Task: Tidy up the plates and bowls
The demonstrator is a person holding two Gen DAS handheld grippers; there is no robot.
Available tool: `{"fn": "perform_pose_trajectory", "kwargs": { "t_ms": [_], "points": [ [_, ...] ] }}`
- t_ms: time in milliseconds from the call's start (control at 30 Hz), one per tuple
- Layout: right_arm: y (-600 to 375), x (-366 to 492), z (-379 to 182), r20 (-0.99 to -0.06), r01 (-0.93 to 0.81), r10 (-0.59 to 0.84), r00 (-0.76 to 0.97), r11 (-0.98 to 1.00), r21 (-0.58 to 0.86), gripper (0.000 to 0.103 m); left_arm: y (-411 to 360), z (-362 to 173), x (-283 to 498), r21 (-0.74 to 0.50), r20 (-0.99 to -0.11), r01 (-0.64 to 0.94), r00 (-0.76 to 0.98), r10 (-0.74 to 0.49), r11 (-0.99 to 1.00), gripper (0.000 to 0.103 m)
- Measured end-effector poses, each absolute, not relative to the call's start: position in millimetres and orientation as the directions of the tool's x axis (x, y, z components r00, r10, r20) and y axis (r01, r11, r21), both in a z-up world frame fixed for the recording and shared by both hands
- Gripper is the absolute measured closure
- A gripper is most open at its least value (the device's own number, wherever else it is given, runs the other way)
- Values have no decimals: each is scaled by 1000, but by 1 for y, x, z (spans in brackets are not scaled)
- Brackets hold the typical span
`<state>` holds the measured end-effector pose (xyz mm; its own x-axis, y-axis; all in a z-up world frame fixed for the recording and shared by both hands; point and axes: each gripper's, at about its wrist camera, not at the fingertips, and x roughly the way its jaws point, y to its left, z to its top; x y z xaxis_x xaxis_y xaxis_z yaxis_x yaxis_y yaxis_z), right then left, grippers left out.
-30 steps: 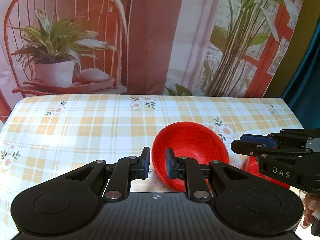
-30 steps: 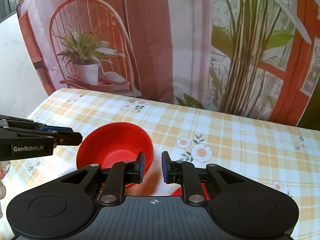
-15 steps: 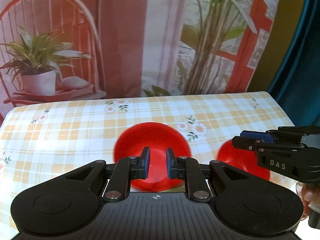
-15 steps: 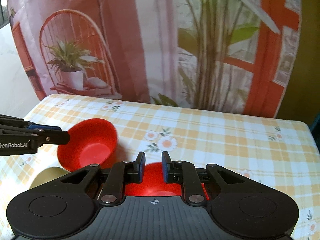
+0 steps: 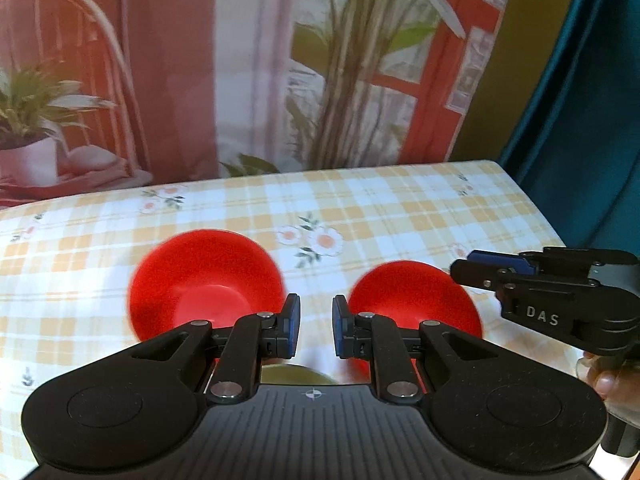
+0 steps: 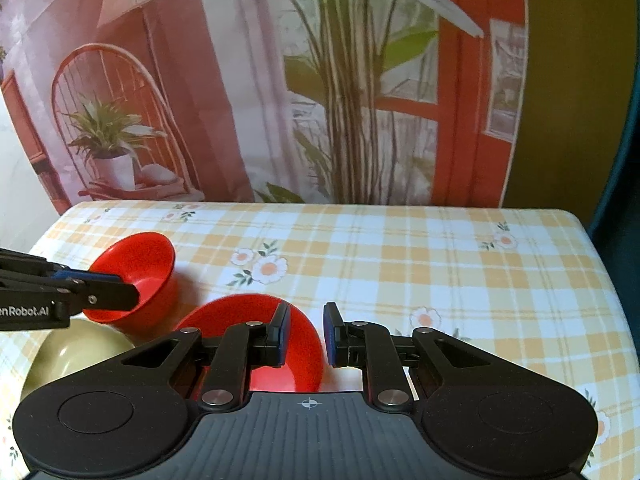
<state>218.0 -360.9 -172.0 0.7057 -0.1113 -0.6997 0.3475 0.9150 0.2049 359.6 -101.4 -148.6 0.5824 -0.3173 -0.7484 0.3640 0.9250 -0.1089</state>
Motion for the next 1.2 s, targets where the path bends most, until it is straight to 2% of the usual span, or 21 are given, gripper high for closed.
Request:
{"fn": "perform_pose_trajectory", "kwargs": {
  "t_ms": [533, 1200],
  "points": [
    [-360, 205, -199, -743, 366, -89, 663, 905, 218, 86, -120, -177, 361, -124, -791, 390, 517, -328, 912, 85],
    [-352, 207, -208, -754, 349, -50, 655, 905, 244, 87, -128, -194, 361, -153, -808, 403, 475, -349, 902, 85]
  ]
}}
